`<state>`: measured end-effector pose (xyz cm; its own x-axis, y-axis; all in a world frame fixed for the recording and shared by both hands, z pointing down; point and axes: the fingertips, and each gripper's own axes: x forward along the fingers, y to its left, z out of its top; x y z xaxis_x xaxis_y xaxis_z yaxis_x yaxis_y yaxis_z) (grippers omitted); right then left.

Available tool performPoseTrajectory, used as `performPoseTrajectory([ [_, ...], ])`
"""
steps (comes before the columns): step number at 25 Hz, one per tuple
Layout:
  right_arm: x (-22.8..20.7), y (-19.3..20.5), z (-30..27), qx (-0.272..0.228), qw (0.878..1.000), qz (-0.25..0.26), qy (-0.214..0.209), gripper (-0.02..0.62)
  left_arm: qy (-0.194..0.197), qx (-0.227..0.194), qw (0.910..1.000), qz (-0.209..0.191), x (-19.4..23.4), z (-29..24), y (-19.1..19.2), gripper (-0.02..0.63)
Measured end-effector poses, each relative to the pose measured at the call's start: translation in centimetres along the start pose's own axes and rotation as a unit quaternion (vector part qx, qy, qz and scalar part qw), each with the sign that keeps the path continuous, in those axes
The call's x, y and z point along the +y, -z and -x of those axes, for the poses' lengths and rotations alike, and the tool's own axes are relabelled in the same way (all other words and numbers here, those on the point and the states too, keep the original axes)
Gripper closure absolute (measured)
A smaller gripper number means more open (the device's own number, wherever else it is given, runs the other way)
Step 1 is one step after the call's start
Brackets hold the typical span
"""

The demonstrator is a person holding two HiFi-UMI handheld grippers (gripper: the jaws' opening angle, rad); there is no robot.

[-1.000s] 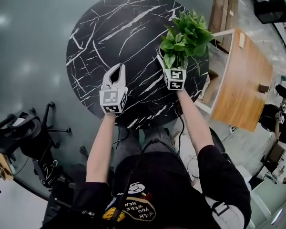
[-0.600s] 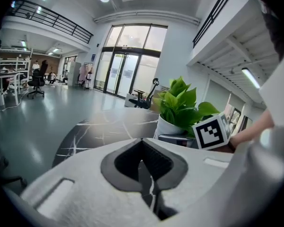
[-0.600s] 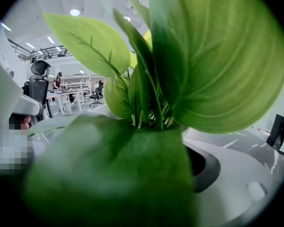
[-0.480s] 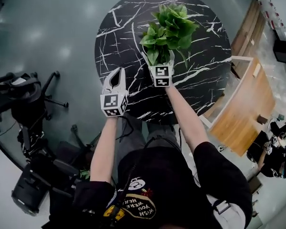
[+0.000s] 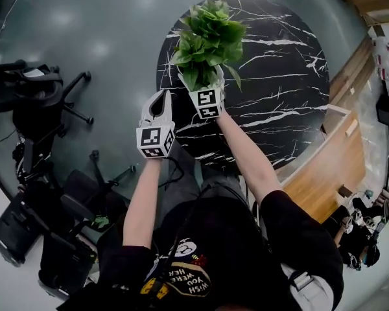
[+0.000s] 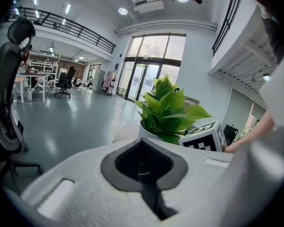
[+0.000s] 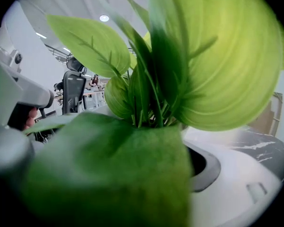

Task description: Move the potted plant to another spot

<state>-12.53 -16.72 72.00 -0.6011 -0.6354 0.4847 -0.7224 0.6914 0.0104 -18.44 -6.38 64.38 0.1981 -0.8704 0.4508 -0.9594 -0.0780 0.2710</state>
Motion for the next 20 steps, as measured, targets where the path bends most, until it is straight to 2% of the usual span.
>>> performPoseTrajectory([
  [5,2.2,-0.1,-0.2,0.003,1.0,0.013,-0.026,0.117,-0.007,0.0,0.9999,0.011,0.5,0.7,0.2,0.603],
  [13,1.4,1.4,1.2,0.026,0.999,0.022,-0.041,0.117,0.014,0.006,0.9999,0.003,-0.8,0.0,0.1,0.603],
  [18,1.6,3.9,5.5,0.046,0.998,0.006,-0.039,0.123,0.012,0.011,0.9999,-0.005,-1.7,0.9,0.3,0.603],
  [20,2.1,4.6,8.7,0.052,0.998,-0.017,-0.038,0.17,0.012,0.009,0.9999,-0.006,-2.5,2.0,-0.1,0.603],
])
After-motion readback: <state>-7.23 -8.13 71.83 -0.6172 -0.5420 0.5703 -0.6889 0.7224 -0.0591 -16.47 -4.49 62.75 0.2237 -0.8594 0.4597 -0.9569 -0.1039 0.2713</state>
